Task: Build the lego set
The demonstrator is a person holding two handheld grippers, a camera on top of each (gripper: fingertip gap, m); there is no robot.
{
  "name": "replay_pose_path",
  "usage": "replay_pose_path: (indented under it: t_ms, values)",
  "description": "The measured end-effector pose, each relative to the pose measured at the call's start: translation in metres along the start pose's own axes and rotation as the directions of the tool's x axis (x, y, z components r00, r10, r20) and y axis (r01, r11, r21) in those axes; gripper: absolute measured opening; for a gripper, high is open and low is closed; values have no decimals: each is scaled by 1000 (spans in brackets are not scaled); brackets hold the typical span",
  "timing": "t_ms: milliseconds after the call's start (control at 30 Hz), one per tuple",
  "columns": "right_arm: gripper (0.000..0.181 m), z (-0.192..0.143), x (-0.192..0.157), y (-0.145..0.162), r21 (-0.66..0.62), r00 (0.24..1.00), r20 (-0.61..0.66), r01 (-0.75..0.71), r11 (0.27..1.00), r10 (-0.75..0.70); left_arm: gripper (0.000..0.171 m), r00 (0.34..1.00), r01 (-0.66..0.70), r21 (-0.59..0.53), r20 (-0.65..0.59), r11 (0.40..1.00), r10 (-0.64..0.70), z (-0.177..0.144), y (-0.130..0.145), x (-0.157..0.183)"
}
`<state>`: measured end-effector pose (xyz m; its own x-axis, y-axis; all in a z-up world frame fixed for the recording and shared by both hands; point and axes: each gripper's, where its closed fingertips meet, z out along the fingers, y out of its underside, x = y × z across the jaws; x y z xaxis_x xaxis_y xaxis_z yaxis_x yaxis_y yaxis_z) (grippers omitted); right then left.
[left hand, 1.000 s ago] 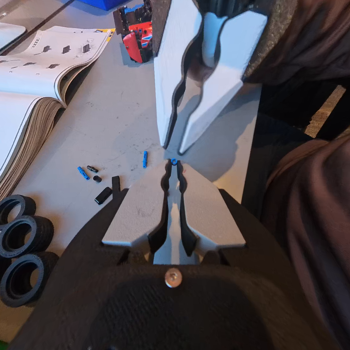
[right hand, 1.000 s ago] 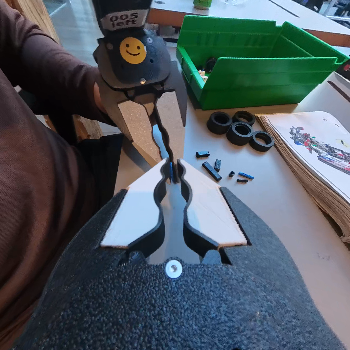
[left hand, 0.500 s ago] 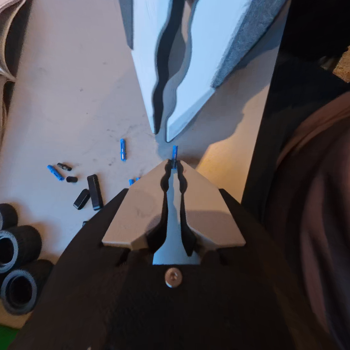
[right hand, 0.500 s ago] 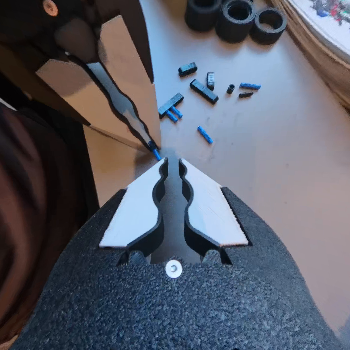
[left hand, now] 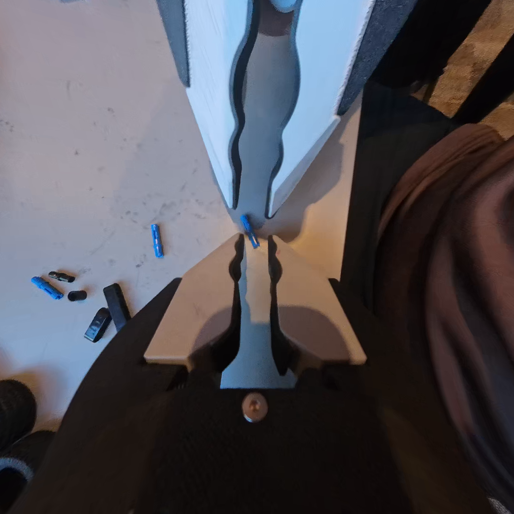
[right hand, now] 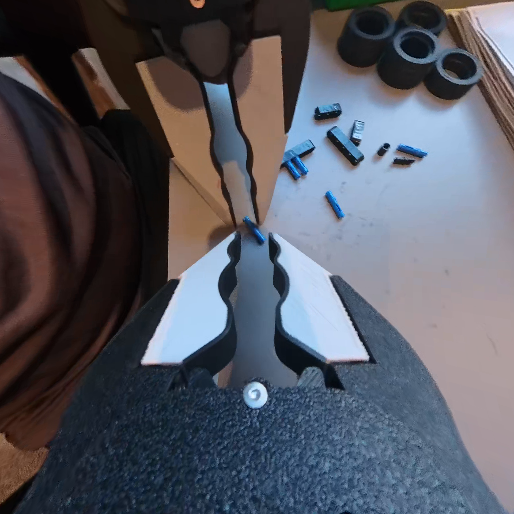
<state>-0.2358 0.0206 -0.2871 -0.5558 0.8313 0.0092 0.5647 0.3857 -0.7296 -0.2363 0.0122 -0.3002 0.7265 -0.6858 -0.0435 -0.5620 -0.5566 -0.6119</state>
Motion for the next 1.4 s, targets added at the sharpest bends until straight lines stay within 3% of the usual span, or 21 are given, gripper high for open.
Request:
replay_pose_path:
  t_ms: [167, 300, 567, 733, 967, 1200, 1400]
  values:
    - [15, 11, -4, 8, -66, 988, 115, 107, 992, -99, 3, 997, -19, 29, -69, 999, 21, 0, 1, 6]
    - [6, 14, -5, 6, -29, 986, 148, 76, 997, -71, 3, 997, -47, 49, -51, 998, 50, -1, 2, 2]
    - [5, 11, -5, -1, 17, 992, 123, -8, 1000, 6, 2, 998, -30, 73, -59, 997, 34, 0, 0, -1]
    - [6, 3, 0, -7, 74, 991, 116, -71, 995, 62, 2, 985, -153, 106, 102, 982, 143, -5, -7, -9]
    - [4, -28, -4, -39, 271, 922, 280, -344, 899, 268, 2, 911, -331, 244, 333, 911, 242, -34, -31, -10]
    - [3, -35, 4, -48, 350, 949, 193, -305, 886, 250, 2, 840, -400, 223, 476, 889, 259, -44, -39, -17]
    - [16, -37, 7, -48, 365, 920, 240, -382, 849, 310, 2, 830, -396, 215, 499, 893, 248, -45, -39, -19]
